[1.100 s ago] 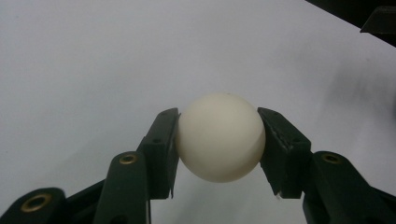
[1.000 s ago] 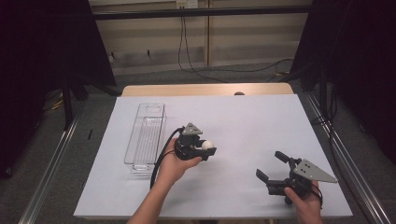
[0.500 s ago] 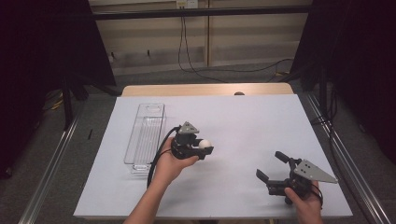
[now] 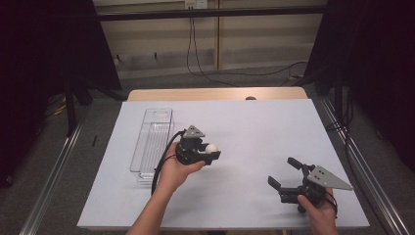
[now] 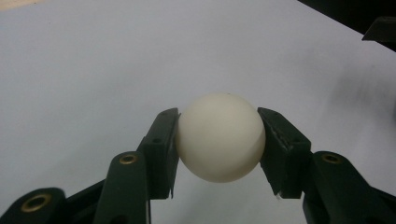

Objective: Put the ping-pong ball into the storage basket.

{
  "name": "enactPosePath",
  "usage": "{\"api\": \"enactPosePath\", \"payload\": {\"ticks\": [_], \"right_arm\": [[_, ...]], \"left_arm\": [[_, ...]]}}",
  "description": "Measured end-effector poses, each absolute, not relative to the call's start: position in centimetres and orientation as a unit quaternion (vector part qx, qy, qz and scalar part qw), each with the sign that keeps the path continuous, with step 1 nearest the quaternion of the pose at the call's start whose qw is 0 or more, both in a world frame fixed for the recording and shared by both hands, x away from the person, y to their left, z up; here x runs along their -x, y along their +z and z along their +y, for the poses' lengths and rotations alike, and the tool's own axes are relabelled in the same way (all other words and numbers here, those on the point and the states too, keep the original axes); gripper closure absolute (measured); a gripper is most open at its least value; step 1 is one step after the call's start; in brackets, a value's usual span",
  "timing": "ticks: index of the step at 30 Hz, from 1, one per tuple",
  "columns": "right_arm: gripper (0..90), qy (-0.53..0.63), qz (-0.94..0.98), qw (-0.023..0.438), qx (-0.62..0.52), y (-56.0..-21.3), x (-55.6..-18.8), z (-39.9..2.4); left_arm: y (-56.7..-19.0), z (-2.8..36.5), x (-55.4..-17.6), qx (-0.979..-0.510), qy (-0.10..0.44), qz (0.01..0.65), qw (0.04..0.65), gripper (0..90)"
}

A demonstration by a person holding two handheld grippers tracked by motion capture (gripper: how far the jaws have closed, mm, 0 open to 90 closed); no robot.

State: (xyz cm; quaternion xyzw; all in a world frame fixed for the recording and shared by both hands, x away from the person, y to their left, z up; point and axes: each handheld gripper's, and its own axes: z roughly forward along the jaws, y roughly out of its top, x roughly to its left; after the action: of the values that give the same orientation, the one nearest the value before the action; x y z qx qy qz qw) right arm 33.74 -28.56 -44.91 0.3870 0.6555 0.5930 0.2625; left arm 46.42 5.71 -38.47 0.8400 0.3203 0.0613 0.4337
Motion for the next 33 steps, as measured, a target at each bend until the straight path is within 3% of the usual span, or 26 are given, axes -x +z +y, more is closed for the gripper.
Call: {"api": "enactPosePath", "payload": {"ticks": [33], "right_arm": [[0.9, 0.591, 0.656, 0.264, -0.388, -44.9, -33.4, -28.3]], "left_arm": [[-36.5, 9.4, -47.2, -0.829, 0.084, 0.345, 0.433, 51.2]]}}
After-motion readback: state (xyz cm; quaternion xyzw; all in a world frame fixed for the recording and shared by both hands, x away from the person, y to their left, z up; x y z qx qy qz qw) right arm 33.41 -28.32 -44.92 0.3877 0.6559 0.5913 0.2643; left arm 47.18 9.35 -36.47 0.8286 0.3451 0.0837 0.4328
